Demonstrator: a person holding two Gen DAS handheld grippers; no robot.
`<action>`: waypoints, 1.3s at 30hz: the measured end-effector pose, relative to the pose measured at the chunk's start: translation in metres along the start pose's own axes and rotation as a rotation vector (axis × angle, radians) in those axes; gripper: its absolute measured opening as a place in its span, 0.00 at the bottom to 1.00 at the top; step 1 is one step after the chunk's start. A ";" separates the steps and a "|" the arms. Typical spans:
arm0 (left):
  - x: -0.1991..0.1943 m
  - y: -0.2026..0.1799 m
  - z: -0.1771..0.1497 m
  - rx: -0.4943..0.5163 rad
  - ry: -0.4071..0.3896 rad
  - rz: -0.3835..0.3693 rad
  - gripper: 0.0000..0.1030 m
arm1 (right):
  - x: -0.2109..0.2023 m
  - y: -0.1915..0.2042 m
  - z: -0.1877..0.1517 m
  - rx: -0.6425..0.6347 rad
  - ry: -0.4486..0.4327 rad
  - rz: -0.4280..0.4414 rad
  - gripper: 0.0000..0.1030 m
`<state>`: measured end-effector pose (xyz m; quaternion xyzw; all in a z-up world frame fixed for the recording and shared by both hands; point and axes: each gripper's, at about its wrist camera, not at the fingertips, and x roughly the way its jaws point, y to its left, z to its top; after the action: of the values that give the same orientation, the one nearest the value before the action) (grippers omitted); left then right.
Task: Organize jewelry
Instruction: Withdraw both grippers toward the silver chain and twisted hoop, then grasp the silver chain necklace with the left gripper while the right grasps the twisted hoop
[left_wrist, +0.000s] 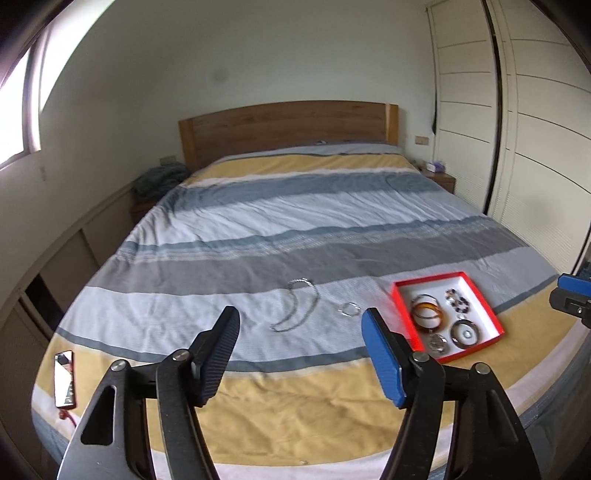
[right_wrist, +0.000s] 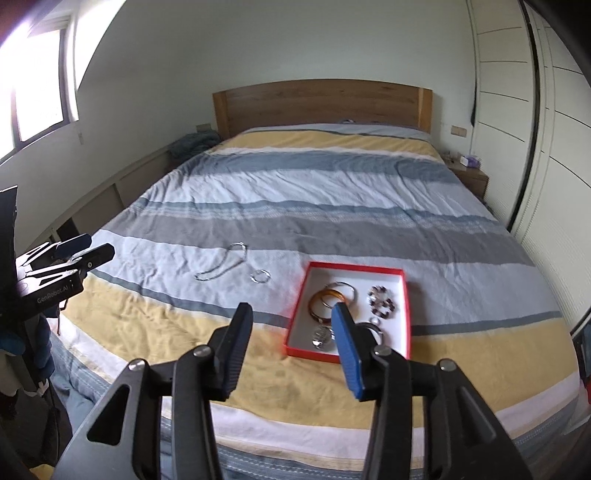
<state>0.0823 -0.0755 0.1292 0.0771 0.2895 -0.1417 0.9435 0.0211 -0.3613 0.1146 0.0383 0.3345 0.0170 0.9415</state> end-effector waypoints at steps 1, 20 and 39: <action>0.000 0.007 0.000 -0.005 -0.004 0.009 0.68 | 0.002 0.004 0.002 -0.007 0.000 0.006 0.44; 0.189 0.041 -0.042 0.031 0.223 -0.057 0.71 | 0.197 0.036 0.018 -0.037 0.223 0.151 0.47; 0.347 0.023 -0.057 0.144 0.355 -0.154 0.71 | 0.342 0.050 0.019 -0.061 0.377 0.223 0.47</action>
<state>0.3344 -0.1178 -0.1134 0.1460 0.4452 -0.2178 0.8562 0.2983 -0.2933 -0.0816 0.0427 0.4976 0.1380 0.8553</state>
